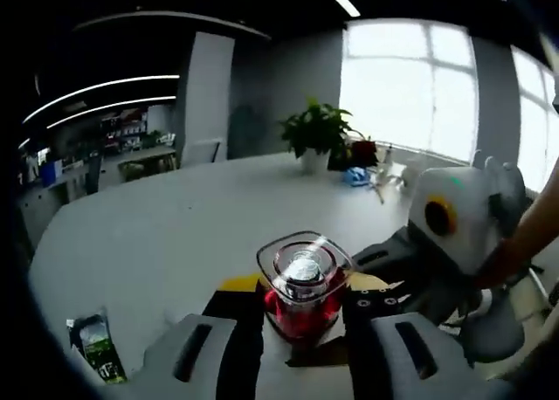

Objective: Arrange the skincare products in the storage area until every visible bottle or jar stands upright without overlapping.

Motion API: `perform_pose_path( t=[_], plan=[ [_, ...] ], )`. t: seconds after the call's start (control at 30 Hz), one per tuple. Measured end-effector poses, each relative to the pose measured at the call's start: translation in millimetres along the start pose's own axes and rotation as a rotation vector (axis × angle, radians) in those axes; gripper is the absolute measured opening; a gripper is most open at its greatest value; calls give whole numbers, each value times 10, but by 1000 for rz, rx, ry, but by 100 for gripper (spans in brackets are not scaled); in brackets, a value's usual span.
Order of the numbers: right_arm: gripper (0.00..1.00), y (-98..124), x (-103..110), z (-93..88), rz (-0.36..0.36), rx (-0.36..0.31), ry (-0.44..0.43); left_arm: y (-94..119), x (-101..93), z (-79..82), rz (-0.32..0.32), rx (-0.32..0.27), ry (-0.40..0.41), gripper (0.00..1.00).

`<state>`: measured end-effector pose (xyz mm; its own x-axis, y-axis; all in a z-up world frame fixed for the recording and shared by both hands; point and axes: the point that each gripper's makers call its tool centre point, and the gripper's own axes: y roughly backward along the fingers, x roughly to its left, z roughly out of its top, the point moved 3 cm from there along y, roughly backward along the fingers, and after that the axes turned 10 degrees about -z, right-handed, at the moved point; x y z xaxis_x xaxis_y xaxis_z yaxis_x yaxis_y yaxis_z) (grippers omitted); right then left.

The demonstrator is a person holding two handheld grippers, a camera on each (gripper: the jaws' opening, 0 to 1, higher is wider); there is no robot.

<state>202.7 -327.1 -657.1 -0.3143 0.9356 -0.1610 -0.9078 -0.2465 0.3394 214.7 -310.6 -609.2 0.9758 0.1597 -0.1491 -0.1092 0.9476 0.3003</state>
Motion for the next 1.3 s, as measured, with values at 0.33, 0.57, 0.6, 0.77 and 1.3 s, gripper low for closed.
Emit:
perform_pose_path(
  t=[0.33,0.57,0.6,0.77,1.3],
  plan=[
    [29,-324,-390,52,44,-1,3,-269,340,242,-28,-8,-41,31],
    [29,-461,-509,90,86,-9,22,-361,488,309,-6,-16,-37,31],
    [29,-478,-519,94,95,-7,27,-363,507,318,-4,-19,-34,31],
    [29,-529,-538,118,115,-1,33,-374,568,329,9,-25,-28,31],
    [45,-412,-431,109,77,101,-47,-246,489,282,-31,4,7,42]
  ],
)
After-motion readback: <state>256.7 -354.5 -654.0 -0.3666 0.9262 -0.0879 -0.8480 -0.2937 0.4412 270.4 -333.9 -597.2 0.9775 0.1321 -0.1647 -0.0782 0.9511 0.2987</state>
